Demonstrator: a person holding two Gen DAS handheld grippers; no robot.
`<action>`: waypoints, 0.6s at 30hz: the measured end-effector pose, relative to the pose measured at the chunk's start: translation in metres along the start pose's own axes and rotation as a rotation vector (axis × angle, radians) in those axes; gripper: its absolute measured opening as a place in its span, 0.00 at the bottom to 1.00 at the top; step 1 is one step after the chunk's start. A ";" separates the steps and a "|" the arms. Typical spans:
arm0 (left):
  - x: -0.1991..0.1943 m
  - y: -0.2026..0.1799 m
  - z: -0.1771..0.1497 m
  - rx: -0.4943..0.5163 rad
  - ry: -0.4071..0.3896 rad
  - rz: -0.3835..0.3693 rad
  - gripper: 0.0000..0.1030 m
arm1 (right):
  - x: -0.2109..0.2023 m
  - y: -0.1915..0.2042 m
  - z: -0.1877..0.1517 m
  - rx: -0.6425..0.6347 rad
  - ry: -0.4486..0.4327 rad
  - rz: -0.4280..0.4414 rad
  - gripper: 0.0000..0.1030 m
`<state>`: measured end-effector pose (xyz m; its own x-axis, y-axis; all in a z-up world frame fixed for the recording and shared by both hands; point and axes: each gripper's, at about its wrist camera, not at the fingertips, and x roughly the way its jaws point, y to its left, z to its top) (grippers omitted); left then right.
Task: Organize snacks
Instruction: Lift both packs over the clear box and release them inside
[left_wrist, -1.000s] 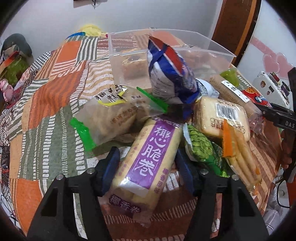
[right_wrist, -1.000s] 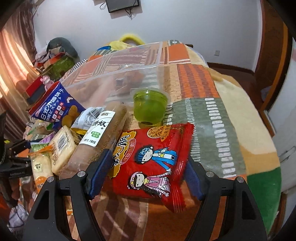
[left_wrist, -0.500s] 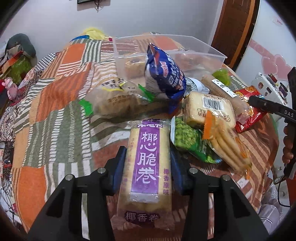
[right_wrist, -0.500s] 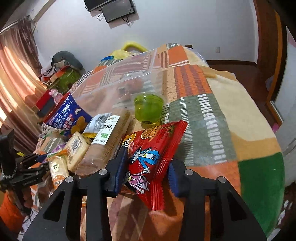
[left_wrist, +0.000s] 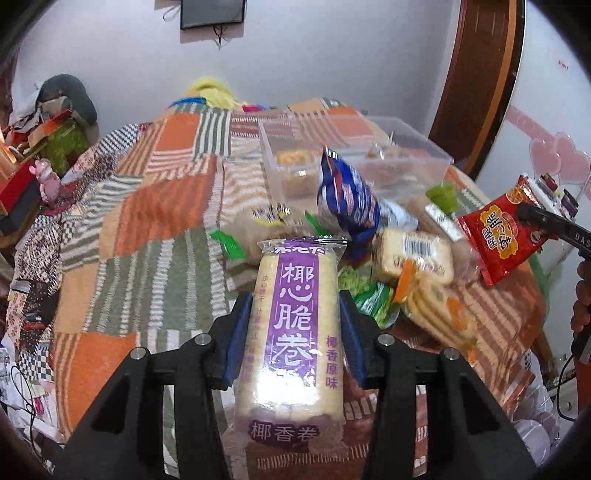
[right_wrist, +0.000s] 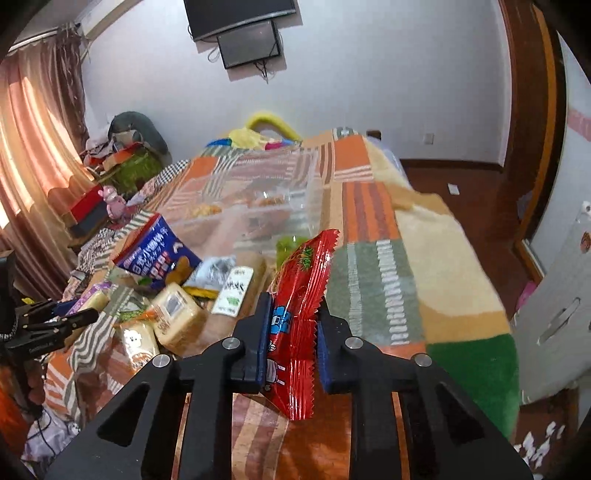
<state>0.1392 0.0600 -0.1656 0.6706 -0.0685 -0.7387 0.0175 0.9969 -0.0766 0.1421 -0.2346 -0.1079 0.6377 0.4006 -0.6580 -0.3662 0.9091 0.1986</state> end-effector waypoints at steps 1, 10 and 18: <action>-0.004 0.000 0.003 0.002 -0.013 0.004 0.44 | -0.002 0.001 0.001 -0.005 -0.007 -0.002 0.18; -0.021 -0.001 0.039 -0.008 -0.111 0.010 0.44 | -0.018 0.015 0.024 -0.040 -0.095 -0.006 0.18; -0.012 -0.004 0.079 -0.005 -0.164 0.008 0.44 | -0.015 0.030 0.056 -0.061 -0.180 0.008 0.18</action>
<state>0.1896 0.0602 -0.1036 0.7828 -0.0532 -0.6199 0.0085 0.9972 -0.0748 0.1599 -0.2067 -0.0516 0.7433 0.4266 -0.5152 -0.4088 0.8994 0.1549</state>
